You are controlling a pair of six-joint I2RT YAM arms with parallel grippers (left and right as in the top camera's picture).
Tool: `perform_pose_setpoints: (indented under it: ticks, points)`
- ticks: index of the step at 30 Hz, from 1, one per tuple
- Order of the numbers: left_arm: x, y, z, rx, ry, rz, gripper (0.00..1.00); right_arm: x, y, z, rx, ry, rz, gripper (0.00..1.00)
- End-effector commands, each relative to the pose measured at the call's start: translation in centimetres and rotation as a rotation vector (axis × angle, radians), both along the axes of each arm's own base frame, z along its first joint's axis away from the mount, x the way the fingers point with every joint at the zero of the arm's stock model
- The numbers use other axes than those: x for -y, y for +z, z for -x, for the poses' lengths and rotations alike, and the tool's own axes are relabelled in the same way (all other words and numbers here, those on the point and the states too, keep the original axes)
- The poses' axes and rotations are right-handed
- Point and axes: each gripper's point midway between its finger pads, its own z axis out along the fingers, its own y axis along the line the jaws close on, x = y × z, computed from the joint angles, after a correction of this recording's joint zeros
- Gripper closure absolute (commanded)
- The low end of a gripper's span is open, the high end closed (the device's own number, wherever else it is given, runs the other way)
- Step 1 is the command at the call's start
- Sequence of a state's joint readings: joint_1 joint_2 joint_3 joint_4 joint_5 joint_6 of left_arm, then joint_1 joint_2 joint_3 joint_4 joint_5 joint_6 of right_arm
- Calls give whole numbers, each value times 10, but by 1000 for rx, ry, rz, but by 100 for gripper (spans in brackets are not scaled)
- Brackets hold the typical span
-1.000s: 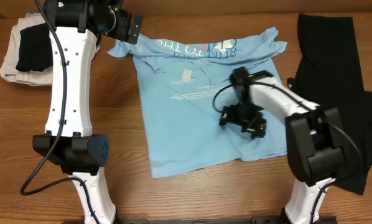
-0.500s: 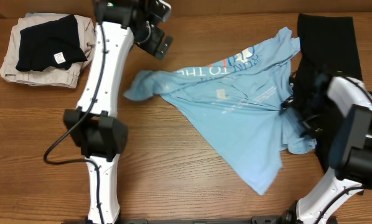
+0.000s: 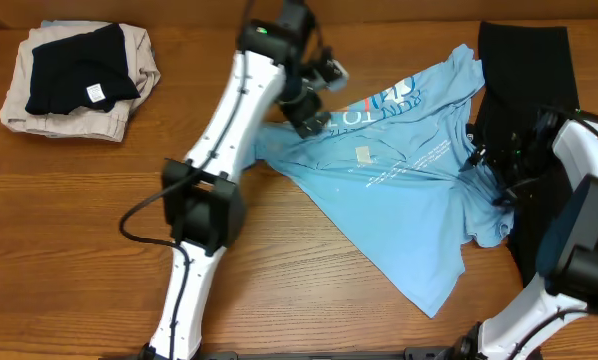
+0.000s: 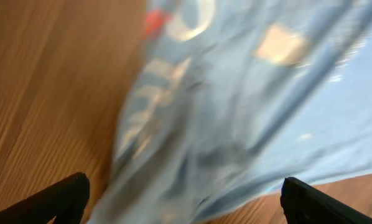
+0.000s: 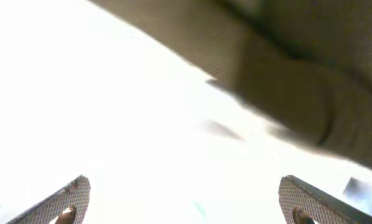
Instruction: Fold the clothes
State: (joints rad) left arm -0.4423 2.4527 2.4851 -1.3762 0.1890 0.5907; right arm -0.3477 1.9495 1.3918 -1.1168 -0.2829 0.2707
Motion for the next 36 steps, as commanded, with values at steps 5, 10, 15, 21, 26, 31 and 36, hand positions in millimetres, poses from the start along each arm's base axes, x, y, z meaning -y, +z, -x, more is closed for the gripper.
perform_pose_setpoints:
  ticks: [5,10,15,21,26,31,36]
  points:
    - [67,-11,15,115,-208,-36,17,-8,61,-17,184,68,54,0]
    - [98,-25,9,153,-208,13,24,-8,60,-14,171,67,57,0]
    - [137,-34,16,136,-246,146,22,-6,60,-14,171,65,66,0]
    - [180,-49,18,173,-216,208,20,6,58,-12,161,46,97,0]
    - [206,-60,28,196,-233,223,19,17,58,-9,161,13,99,0]
    - [210,-70,23,230,-197,191,23,23,58,-9,162,-2,100,0]
    - [209,-86,20,224,-166,178,26,23,58,-10,167,-2,102,0]
